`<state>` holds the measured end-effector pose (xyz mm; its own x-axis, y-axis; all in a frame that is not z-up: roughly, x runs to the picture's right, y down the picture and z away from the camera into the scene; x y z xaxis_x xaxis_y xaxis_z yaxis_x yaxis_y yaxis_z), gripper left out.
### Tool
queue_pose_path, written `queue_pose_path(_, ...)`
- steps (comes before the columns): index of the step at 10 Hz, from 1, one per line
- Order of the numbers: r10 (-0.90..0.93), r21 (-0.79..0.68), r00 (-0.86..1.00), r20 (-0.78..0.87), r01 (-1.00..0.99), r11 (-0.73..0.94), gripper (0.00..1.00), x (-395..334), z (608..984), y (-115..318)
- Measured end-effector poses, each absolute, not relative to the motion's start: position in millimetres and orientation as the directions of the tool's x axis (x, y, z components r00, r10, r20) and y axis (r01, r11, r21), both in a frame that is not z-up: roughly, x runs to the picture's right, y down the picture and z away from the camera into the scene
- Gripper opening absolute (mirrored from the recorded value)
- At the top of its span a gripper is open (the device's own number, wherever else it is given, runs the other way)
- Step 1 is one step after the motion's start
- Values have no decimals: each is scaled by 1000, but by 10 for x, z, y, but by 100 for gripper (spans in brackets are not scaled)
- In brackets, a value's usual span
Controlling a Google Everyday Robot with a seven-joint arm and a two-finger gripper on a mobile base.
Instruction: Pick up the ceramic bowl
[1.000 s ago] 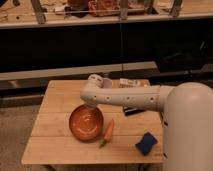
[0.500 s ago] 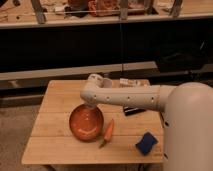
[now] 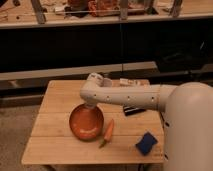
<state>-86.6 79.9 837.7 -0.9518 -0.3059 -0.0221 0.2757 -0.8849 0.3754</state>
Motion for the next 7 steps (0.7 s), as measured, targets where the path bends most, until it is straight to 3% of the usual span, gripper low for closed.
queue_pose_path(7,-270,367,-962,-48,235,-900,1,-882,8331,741)
